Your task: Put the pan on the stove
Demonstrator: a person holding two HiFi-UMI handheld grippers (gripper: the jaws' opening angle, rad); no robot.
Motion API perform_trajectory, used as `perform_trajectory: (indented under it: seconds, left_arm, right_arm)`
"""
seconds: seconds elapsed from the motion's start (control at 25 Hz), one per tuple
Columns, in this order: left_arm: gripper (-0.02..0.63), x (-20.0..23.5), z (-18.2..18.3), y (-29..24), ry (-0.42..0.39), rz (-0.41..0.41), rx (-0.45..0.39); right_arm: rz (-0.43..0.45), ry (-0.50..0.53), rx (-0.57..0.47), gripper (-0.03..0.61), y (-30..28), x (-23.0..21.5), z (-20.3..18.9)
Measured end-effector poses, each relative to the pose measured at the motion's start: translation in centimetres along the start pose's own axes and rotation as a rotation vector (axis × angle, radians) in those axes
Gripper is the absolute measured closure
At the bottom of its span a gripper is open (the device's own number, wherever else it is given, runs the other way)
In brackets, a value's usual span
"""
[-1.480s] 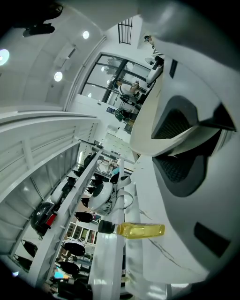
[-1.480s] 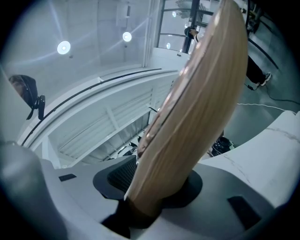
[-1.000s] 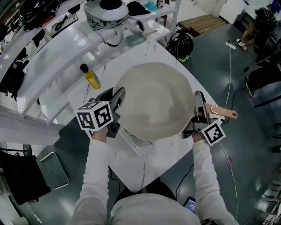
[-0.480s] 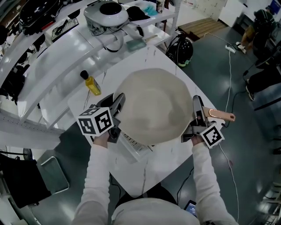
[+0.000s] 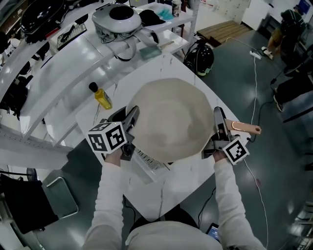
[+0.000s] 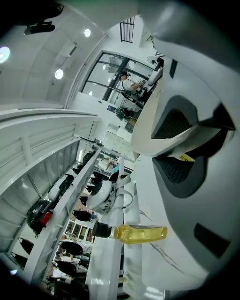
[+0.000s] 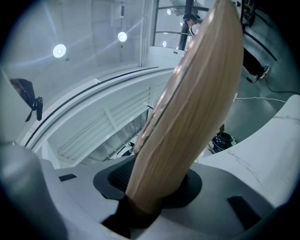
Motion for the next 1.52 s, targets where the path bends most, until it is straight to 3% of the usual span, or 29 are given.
perform_trajectory:
  seconds: [1.52]
  left_arm:
    - [0.491, -0.29, -0.25, 0.26, -0.004, 0.006, -0.018]
  right_arm:
    - [0.013, 0.053, 0.048, 0.407, 0.01, 0.05, 0.06]
Point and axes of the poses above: the fingertips, and each gripper's own axes: y backward along the fingers, x to its left, z out of its top, the point moved 5 cm from there along y, backward along the fingers, and after that the axes turned 2 degrees about z, right-handed, at the moved point
